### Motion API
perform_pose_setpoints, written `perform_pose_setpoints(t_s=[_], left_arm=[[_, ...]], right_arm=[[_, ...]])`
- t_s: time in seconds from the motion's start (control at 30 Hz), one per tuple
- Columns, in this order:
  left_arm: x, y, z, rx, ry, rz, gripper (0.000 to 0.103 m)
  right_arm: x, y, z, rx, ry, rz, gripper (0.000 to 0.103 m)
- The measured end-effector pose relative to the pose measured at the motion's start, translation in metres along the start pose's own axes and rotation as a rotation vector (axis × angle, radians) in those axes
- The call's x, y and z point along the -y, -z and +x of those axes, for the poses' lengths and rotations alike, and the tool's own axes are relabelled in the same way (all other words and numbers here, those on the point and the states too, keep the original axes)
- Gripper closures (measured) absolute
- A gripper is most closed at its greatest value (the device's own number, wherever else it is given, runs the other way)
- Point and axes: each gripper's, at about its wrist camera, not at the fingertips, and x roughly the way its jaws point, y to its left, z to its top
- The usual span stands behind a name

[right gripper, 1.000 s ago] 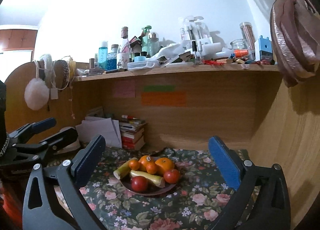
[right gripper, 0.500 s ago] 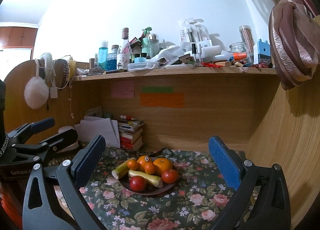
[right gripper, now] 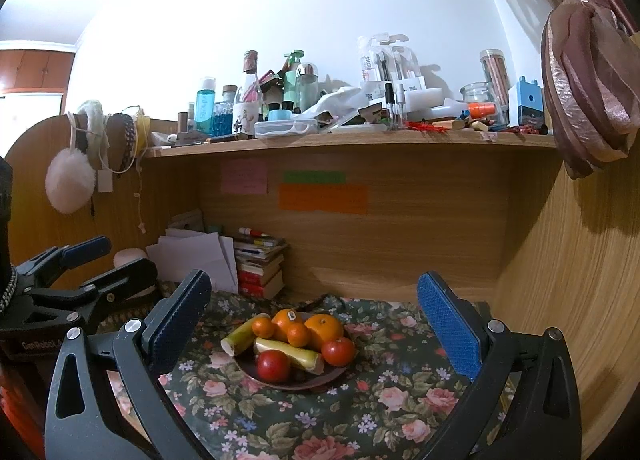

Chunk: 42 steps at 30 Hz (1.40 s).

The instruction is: Organize fruits

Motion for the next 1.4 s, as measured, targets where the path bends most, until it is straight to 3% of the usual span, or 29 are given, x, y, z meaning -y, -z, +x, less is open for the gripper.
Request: perform_pose_setpoints(t_s=[1.4], left_arm=[[0.008,-0.004,0.004,0.004,-0.001,-0.004,0.000]], right_arm=[[0.011,0.002,0.003,-0.009,-0.038,0.037,0.000]])
